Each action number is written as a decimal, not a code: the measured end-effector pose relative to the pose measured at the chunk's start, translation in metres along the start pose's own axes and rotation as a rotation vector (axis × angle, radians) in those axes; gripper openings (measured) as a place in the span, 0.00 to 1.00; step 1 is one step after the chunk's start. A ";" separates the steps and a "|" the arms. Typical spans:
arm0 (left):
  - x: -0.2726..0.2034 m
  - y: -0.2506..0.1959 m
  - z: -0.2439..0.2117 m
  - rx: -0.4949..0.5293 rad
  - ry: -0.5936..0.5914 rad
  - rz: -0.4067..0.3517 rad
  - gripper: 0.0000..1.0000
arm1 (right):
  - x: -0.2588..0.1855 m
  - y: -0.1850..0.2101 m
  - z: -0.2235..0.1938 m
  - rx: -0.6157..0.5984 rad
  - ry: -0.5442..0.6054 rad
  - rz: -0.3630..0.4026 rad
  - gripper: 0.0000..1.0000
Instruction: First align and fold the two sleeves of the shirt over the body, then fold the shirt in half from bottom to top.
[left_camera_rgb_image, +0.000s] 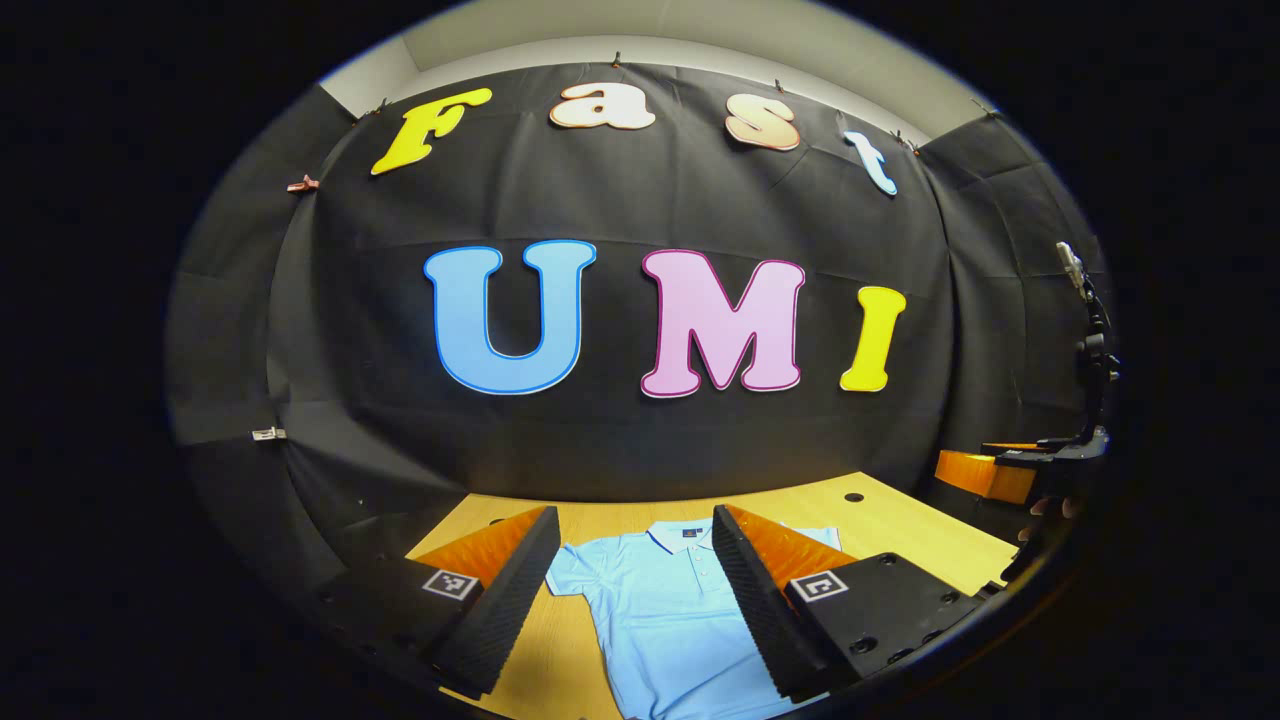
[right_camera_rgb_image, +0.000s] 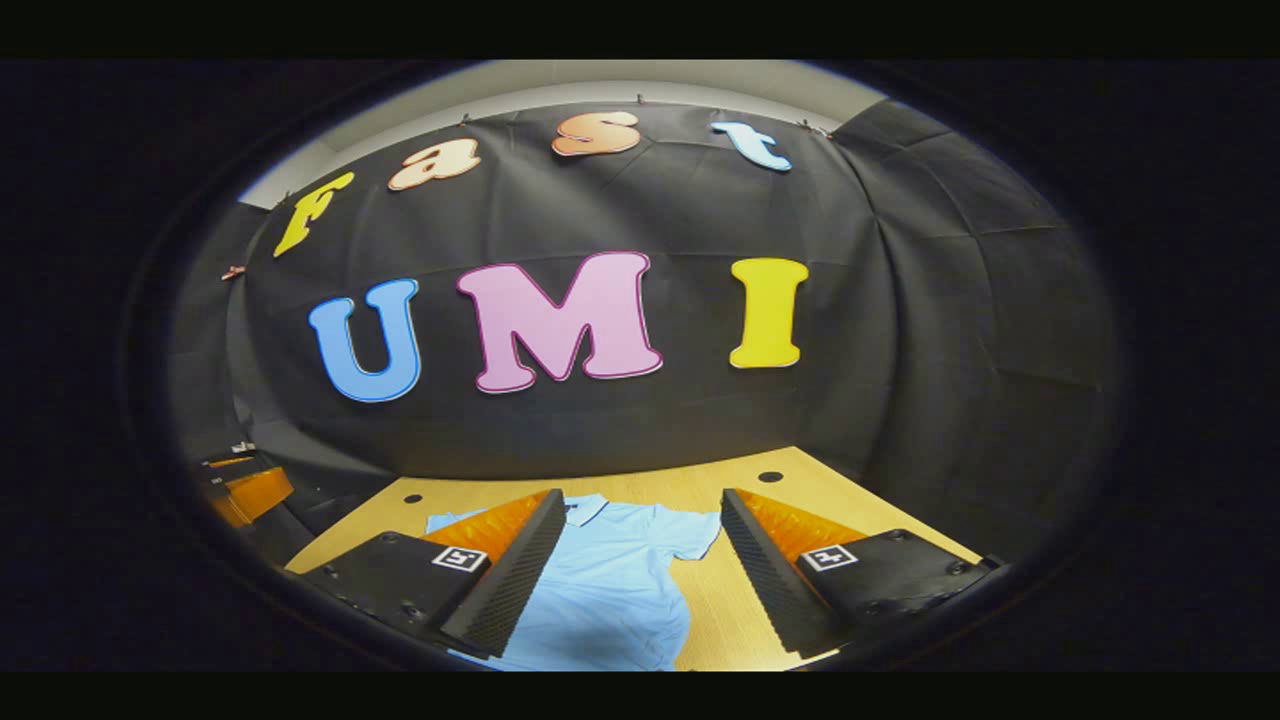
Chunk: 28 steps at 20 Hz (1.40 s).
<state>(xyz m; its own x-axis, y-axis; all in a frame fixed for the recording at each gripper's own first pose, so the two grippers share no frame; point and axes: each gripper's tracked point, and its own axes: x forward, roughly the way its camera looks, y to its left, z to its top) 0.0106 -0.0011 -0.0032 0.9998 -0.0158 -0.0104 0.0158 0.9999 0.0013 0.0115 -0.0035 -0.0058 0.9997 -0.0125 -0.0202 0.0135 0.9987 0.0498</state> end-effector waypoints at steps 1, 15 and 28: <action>0.001 0.000 -0.001 0.002 0.003 -0.001 0.98 | 0.000 -0.001 0.001 -0.002 -0.003 -0.003 0.98; 0.013 0.008 -0.009 -0.020 0.033 0.033 0.97 | 0.040 -0.007 -0.019 -0.044 0.084 0.013 0.96; 0.036 0.019 -0.024 -0.026 0.106 0.142 0.97 | 0.178 -0.061 -0.099 -0.094 0.329 0.019 0.96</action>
<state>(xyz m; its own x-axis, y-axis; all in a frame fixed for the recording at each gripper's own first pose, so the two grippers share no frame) 0.0470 0.0172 -0.0276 0.9853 0.1242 -0.1171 -0.1269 0.9918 -0.0158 0.1870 -0.0621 -0.1115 0.9396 0.0077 -0.3422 -0.0223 0.9990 -0.0387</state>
